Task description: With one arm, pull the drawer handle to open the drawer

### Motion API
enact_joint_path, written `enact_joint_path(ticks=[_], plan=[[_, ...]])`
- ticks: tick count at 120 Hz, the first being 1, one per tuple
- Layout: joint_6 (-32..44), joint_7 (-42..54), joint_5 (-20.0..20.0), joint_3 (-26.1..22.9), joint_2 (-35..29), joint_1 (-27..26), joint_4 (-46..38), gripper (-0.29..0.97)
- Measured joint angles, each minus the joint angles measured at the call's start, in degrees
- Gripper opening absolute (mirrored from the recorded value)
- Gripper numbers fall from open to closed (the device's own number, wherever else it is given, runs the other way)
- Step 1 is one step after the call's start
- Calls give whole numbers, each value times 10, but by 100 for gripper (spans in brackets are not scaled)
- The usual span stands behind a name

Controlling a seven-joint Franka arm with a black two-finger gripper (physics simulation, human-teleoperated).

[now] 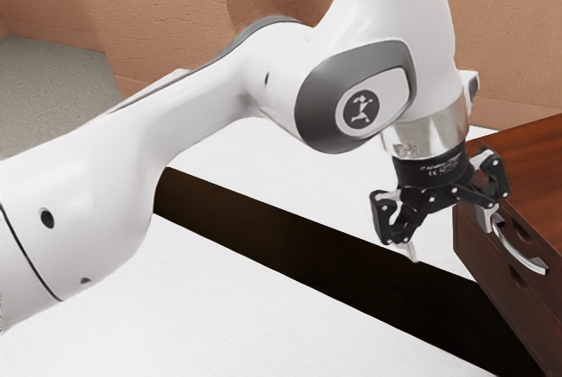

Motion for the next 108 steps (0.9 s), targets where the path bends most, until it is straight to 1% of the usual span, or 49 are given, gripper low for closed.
enact_joint_path(ticks=[36, 47, 67, 94, 108], plan=[[33, -39, 0, -3, 10, -5, -3, 68], [47, -47, 0, -3, 0, -6, -26, 68], [90, -59, 0, -4, -36, -5, -86, 68], [159, -70, 2, -19, -39, -6, -111, 68], [185, -74, 4, -19, -39, -6, -121, 62]])
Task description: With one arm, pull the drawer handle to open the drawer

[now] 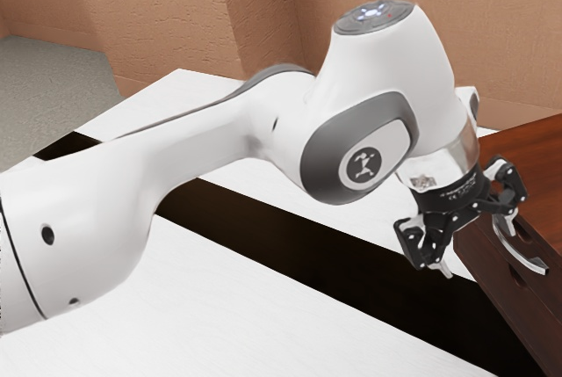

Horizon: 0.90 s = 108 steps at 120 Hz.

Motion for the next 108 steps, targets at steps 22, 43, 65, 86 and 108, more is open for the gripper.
enact_joint_path(ticks=[22, 43, 65, 86, 108], plan=[[26, -5, 1, 0, 0, 0, -9, 53], [41, -9, 1, 0, 0, 1, -21, 48], [49, -11, 2, 0, 0, 1, -29, 46], [56, -13, 1, 0, 0, 1, -33, 45], [60, -14, 2, 0, -2, 3, -41, 44]])
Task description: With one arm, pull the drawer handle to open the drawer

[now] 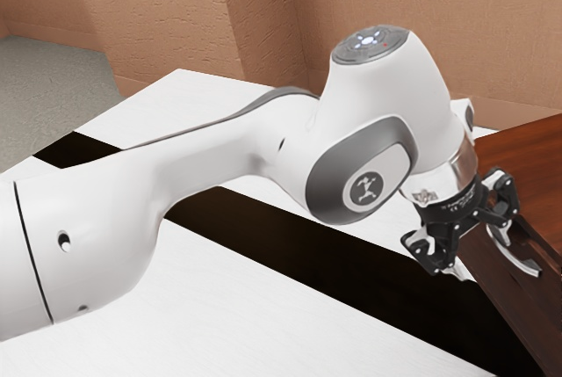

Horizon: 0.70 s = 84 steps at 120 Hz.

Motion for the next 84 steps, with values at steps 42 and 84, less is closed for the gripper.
enact_joint_path(ticks=[42, 84], plan=[[2, 0, 1, 0, -19, 2, -24, 43], [1, 3, 1, 1, -41, 2, -48, 43]])
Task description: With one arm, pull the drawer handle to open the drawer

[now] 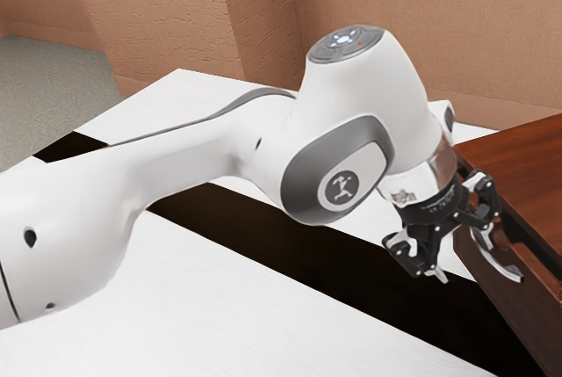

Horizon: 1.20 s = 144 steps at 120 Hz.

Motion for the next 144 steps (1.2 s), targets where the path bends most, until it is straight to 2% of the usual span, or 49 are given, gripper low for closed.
enact_joint_path(ticks=[69, 144], plan=[[-6, 1, 0, 0, -31, 1, -48, 42], [-19, 0, 2, 4, -96, 4, -120, 42]])
